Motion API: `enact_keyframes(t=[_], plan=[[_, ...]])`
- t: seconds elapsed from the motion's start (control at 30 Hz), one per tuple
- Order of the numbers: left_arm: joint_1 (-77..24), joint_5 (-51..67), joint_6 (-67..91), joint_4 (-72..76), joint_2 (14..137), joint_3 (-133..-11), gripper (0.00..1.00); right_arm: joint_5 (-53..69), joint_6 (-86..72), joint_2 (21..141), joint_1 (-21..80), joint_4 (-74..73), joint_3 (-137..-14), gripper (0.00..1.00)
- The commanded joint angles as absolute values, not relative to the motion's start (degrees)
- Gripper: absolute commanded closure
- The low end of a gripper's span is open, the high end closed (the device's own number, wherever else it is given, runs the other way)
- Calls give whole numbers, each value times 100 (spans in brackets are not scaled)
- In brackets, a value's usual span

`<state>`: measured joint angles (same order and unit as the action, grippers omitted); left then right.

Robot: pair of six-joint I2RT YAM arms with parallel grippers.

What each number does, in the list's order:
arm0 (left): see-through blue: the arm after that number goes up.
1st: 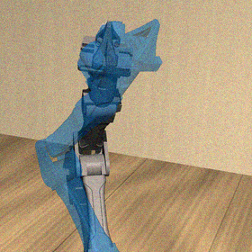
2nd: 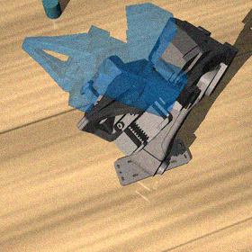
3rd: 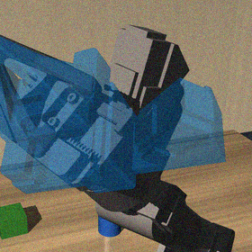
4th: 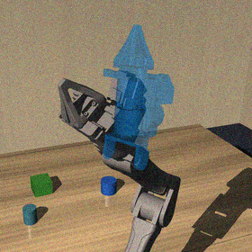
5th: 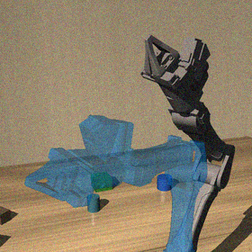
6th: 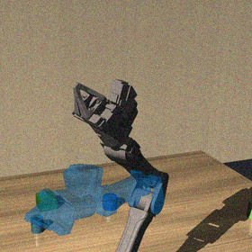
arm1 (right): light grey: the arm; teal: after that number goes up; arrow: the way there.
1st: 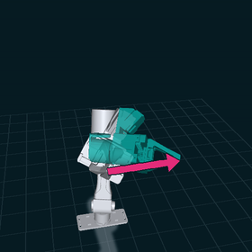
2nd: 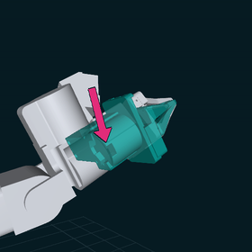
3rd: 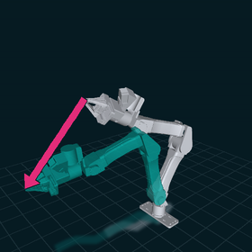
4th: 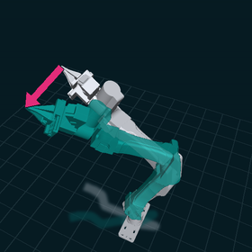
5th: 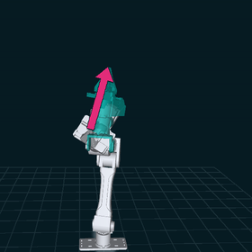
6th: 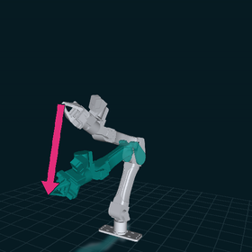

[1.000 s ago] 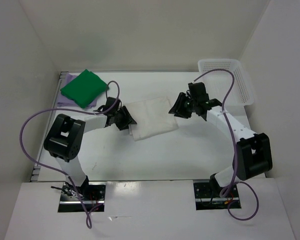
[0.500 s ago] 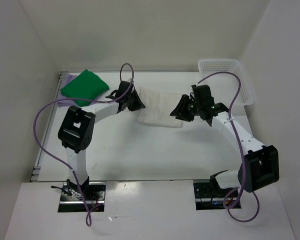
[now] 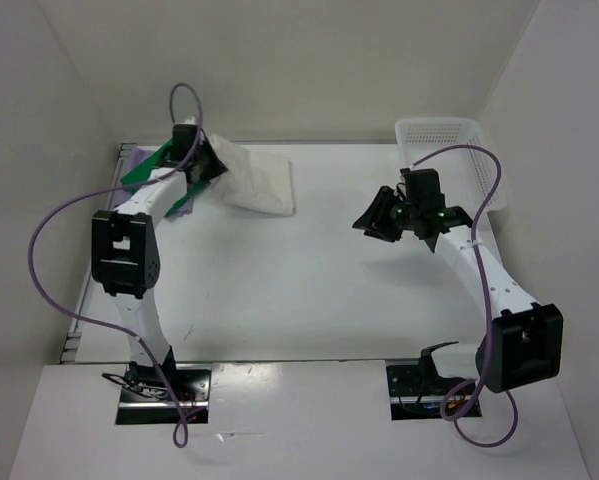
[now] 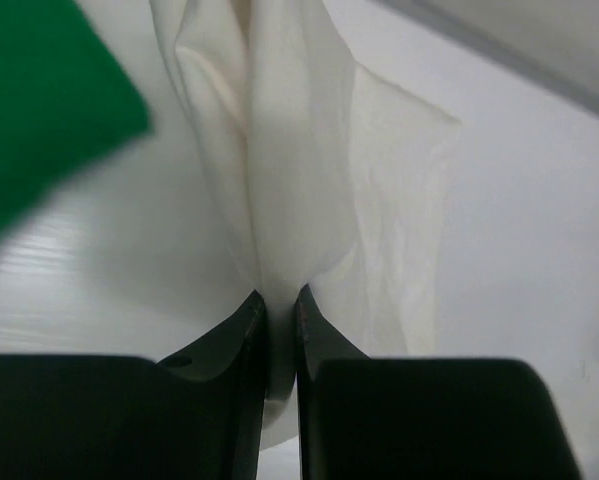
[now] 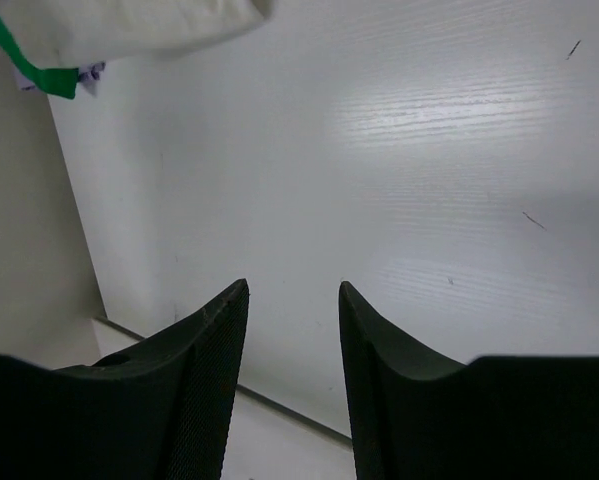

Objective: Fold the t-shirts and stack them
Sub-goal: Put the neatly folded tshirt into the corner of the board with the left arm

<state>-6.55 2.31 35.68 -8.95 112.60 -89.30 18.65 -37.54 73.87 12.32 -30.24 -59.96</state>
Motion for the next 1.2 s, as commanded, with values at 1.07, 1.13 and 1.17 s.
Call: enact_keyframes(t=[1.07, 1.13, 1.17], plan=[[-252, 1766, 4668, -1087, 7198, -4649, 0, 2285, -3445, 7708, 1538, -2716, -5520, 0], [-780, 1837, 4605, -1361, 7250, -4649, 0, 2171, -3445, 7647, 1538, -2716, -5467, 0], [-1235, 1837, 4605, -1632, 7312, -4649, 0, 2171, -3506, 7646, 1590, -2716, -5406, 0]])
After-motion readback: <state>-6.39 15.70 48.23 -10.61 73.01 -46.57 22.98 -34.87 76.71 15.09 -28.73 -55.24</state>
